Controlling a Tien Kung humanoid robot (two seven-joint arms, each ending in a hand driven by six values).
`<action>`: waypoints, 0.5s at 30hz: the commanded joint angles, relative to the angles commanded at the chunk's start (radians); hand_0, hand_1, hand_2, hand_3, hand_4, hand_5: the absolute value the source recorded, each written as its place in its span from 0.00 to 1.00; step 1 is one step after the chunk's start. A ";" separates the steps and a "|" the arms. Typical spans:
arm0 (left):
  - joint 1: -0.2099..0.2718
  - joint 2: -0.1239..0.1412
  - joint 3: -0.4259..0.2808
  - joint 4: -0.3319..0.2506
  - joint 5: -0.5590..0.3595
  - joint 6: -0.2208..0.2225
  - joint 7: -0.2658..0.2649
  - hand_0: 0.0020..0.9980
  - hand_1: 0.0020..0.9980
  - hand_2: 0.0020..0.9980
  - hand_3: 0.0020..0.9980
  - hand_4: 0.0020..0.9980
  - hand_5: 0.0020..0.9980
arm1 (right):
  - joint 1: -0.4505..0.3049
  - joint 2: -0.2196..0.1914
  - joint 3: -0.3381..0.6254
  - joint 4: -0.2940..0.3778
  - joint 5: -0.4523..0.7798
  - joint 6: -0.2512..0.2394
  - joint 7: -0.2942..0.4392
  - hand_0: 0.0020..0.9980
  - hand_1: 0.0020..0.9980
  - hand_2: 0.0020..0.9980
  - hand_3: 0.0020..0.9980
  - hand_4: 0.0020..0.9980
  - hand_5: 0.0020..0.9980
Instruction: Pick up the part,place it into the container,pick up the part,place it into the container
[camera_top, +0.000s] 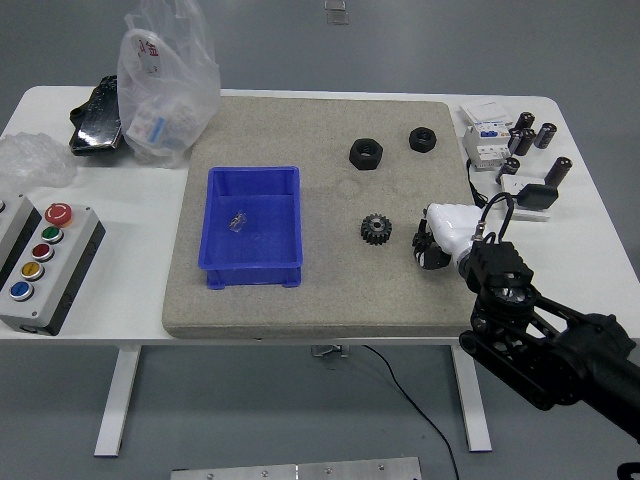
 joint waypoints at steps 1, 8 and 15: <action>0.000 0.000 0.000 0.000 0.000 0.000 0.000 0.66 0.58 0.57 0.65 0.75 0.36 | 0.000 0.000 0.000 0.001 0.001 -0.002 0.001 0.25 0.48 0.45 0.52 0.74 0.12; 0.000 0.000 0.000 0.000 0.000 0.000 0.000 0.66 0.58 0.57 0.65 0.75 0.36 | 0.004 -0.009 -0.013 0.024 0.016 -0.049 0.026 0.24 0.47 0.44 0.49 0.72 0.13; 0.000 -0.001 0.000 0.000 0.000 0.001 0.001 0.66 0.58 0.57 0.65 0.76 0.37 | 0.052 -0.011 -0.076 0.108 0.024 -0.092 0.045 0.22 0.46 0.42 0.47 0.71 0.14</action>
